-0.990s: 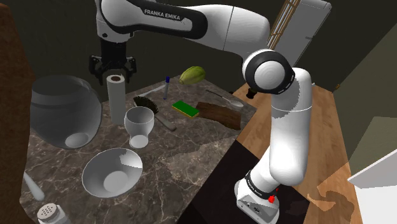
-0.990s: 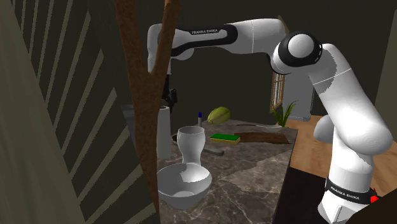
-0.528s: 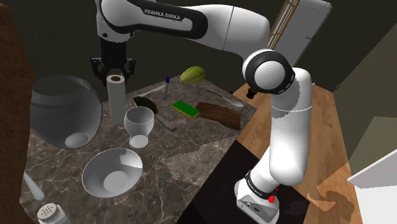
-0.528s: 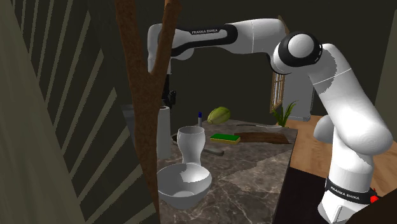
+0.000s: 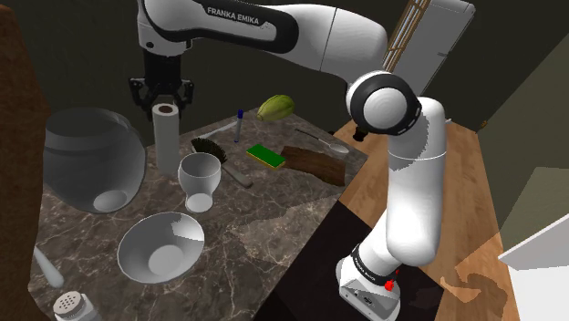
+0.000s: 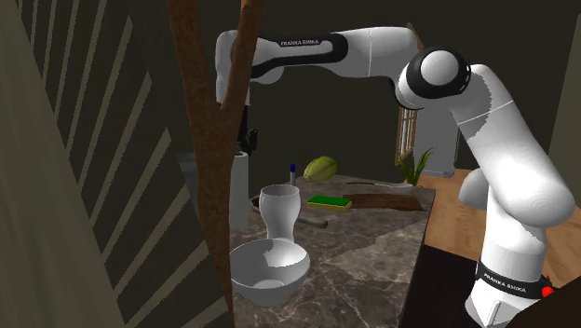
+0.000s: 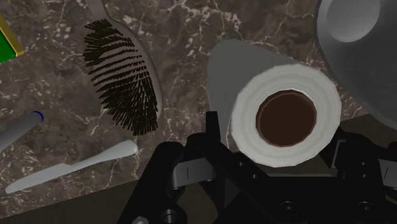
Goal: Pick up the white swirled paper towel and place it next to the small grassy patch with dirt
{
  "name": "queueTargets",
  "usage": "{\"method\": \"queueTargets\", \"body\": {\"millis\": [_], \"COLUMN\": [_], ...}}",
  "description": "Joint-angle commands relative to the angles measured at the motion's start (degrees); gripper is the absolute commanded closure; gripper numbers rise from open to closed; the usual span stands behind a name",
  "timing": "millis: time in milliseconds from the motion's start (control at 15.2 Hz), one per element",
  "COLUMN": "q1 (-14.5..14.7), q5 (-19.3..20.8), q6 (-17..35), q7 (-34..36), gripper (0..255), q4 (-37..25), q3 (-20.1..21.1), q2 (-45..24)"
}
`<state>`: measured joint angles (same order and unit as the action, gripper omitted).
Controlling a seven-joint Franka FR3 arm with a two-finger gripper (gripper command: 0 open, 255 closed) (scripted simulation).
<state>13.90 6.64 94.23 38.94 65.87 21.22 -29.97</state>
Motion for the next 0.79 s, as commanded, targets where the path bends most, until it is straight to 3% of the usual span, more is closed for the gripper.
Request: {"method": "queueTargets", "body": {"millis": [0, 726], "q1": [0.34, 3.71], "q5": [0.09, 1.72], "q6": [-1.74, -14.23], "q7": [0.10, 0.23], "gripper": [255, 255], "q4": [-2.07, -20.37], "q3": [0.02, -0.41], "q2": [-0.32, -5.97]}}
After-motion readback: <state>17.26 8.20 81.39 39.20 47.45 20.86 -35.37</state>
